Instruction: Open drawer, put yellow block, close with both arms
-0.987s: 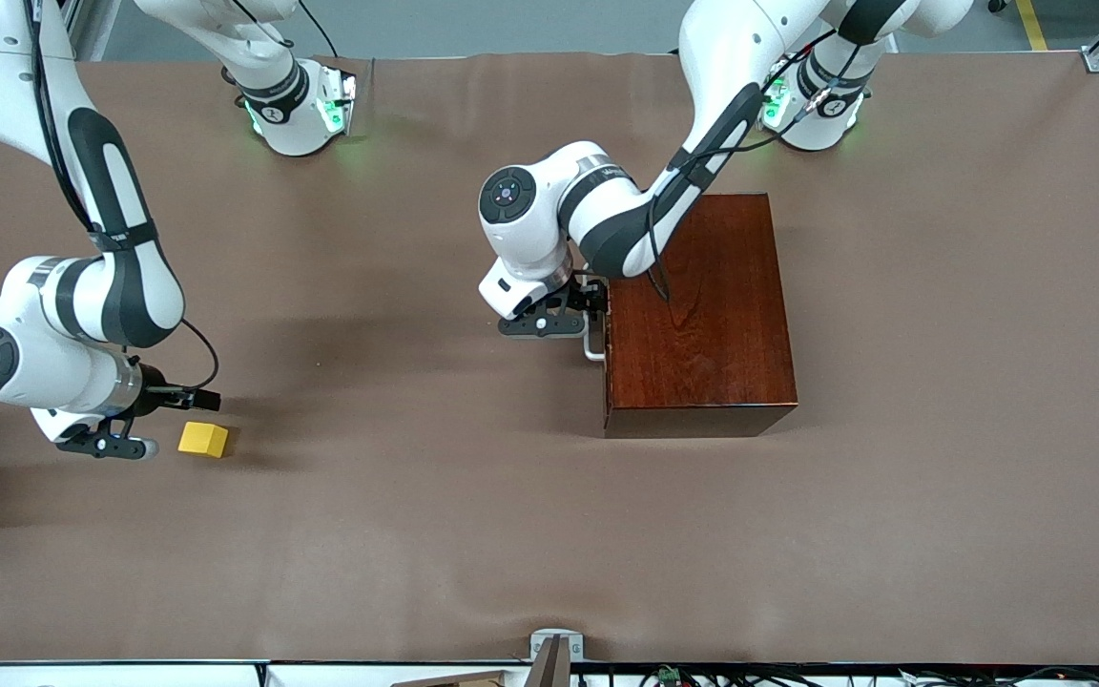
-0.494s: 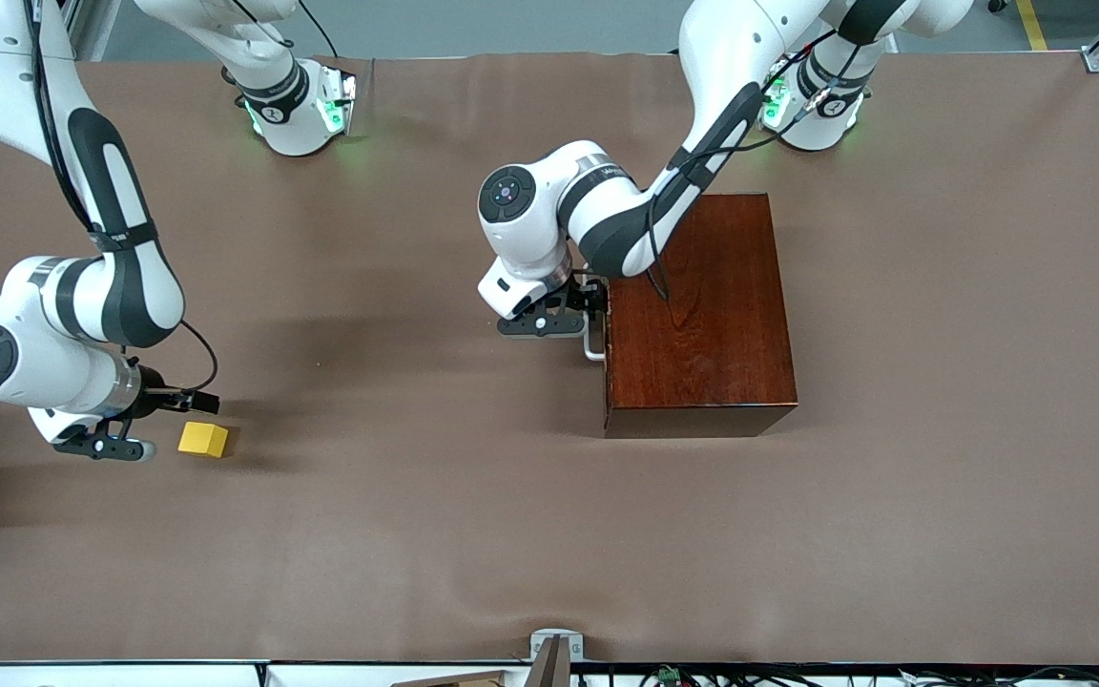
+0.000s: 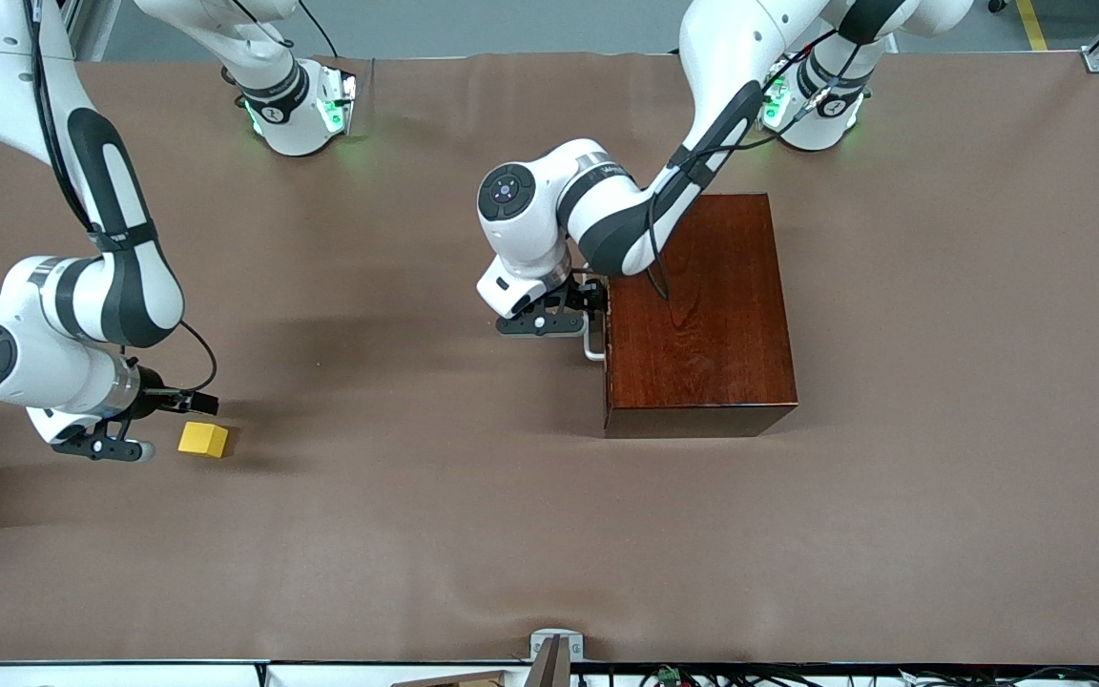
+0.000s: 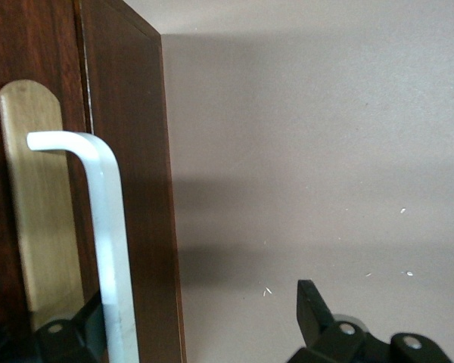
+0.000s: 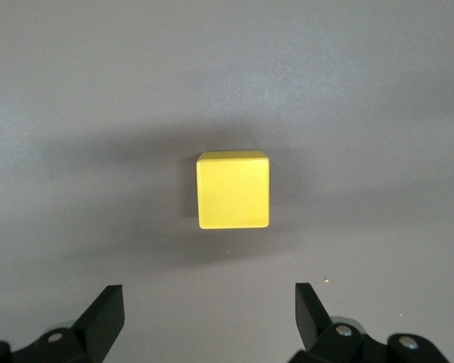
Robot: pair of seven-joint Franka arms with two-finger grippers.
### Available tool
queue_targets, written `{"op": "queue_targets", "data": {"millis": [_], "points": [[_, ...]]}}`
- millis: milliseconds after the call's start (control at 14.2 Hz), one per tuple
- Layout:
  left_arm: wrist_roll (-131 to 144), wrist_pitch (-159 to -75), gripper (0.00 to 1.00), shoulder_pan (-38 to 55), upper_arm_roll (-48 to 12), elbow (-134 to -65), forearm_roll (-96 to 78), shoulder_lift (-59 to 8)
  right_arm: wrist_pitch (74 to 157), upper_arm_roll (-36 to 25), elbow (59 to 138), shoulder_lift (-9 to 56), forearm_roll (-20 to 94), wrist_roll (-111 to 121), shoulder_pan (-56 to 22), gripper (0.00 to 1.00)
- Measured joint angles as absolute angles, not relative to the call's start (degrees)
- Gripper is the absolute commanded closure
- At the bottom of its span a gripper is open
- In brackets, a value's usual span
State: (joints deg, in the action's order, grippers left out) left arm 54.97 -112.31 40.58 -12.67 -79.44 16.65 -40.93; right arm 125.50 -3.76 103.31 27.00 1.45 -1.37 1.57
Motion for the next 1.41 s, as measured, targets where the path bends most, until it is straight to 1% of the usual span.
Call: {"op": "queue_targets", "data": {"millis": [423, 987, 1199, 1411], "points": [[55.0, -112.2, 0.00, 40.6, -12.7, -79.3, 16.6, -40.6, 129.1, -3.8, 104.2, 27.8, 1.4, -1.4, 1.6, 0.00], [55.0, -113.6, 0.00, 40.7, -12.9, -79.1, 16.6, -40.7, 140.3, -3.8, 107.6, 31.1, 1.4, -1.4, 2.4, 0.00], [55.0, -115.5, 0.00, 40.8, -13.1, -79.1, 16.6, -40.7, 141.1, -3.8, 107.6, 32.7, 1.4, 1.1, 2.3, 0.00], [55.0, -117.5, 0.00, 41.3, -13.1, -79.2, 16.6, -40.9, 141.1, -3.9, 107.5, 33.0, 1.4, 6.3, 2.4, 0.00]]}}
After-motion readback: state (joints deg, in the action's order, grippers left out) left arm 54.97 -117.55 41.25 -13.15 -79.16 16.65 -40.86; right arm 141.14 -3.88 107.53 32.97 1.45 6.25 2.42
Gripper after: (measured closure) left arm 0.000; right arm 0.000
